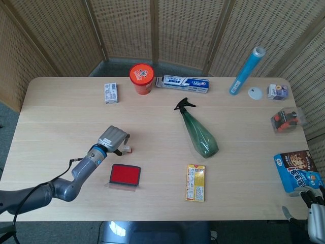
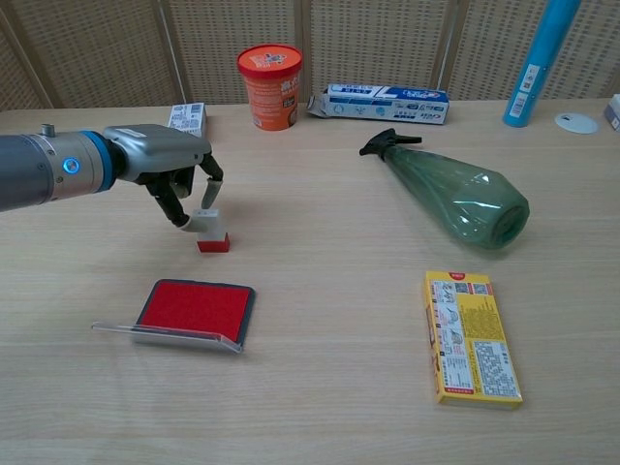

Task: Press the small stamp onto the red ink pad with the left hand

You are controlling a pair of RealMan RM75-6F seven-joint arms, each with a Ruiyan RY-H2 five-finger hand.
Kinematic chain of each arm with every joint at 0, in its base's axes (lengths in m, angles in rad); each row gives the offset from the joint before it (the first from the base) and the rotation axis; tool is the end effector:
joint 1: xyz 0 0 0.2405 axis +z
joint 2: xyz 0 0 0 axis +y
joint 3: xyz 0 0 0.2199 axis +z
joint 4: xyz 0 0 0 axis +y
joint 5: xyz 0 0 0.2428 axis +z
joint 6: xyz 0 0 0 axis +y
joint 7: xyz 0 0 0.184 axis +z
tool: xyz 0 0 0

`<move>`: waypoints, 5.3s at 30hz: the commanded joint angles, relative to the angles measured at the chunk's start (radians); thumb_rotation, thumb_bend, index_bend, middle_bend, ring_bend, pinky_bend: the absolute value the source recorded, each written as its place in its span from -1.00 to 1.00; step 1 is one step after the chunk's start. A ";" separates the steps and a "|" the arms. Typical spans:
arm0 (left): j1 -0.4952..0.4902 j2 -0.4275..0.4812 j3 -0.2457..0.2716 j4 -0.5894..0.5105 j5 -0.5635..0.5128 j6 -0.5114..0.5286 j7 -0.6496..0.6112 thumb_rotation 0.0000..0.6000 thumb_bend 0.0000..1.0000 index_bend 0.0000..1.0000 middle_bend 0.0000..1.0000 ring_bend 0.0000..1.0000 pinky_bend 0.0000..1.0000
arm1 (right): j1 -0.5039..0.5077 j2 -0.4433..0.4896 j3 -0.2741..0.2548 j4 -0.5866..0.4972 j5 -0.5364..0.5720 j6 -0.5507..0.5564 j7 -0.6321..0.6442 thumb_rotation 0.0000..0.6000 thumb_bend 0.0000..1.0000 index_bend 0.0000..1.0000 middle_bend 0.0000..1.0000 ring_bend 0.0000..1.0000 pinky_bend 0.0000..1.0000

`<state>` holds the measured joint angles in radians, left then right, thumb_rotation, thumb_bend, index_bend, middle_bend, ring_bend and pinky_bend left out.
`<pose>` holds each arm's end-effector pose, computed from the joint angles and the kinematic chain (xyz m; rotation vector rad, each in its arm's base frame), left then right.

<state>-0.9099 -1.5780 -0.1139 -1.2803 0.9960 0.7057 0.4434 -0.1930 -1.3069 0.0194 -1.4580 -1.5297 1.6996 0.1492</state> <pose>-0.1292 0.3927 -0.0969 -2.0888 -0.8122 -0.6136 -0.3292 -0.1257 0.1003 1.0791 -1.0238 0.9520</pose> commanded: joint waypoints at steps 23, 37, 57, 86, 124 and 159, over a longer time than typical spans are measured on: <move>-0.031 -0.034 0.021 0.049 -0.049 -0.029 0.004 0.73 -0.28 0.07 1.00 1.00 1.00 | -0.016 -0.001 0.002 0.008 0.004 0.011 0.010 0.96 -0.51 -0.10 -0.28 -0.53 -0.87; -0.032 -0.028 0.018 0.047 -0.046 -0.031 -0.037 0.74 -0.20 0.26 1.00 1.00 1.00 | -0.017 -0.001 0.007 0.010 0.003 0.013 0.011 0.98 -0.51 -0.10 -0.27 -0.52 -0.88; 0.075 0.216 0.094 -0.292 0.289 0.102 -0.211 0.74 -0.20 0.27 1.00 1.00 1.00 | -0.003 -0.023 0.008 0.023 -0.009 -0.003 0.014 0.97 -0.51 -0.10 -0.26 -0.51 -0.87; 0.106 0.149 0.148 -0.237 0.311 0.056 -0.158 0.74 -0.21 0.27 1.00 1.00 1.00 | -0.014 -0.022 0.004 0.035 -0.013 0.014 0.032 0.97 -0.52 -0.10 -0.26 -0.51 -0.88; 0.109 0.229 0.088 -0.282 0.247 0.103 -0.116 0.76 -0.31 0.27 1.00 1.00 1.00 | -0.018 -0.025 0.004 0.049 -0.021 0.020 0.050 0.97 -0.51 -0.10 -0.20 -0.50 -0.87; 0.074 0.054 0.066 0.017 0.115 -0.013 -0.157 0.64 -0.40 0.27 1.00 1.00 1.00 | -0.019 -0.025 0.009 0.045 -0.008 0.013 0.042 0.97 -0.51 -0.10 -0.20 -0.50 -0.87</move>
<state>-0.8357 -1.5235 -0.0486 -1.2643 1.1111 0.6933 0.2859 -0.2116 -1.3314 0.0281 -1.4130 -1.5373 1.7126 0.1916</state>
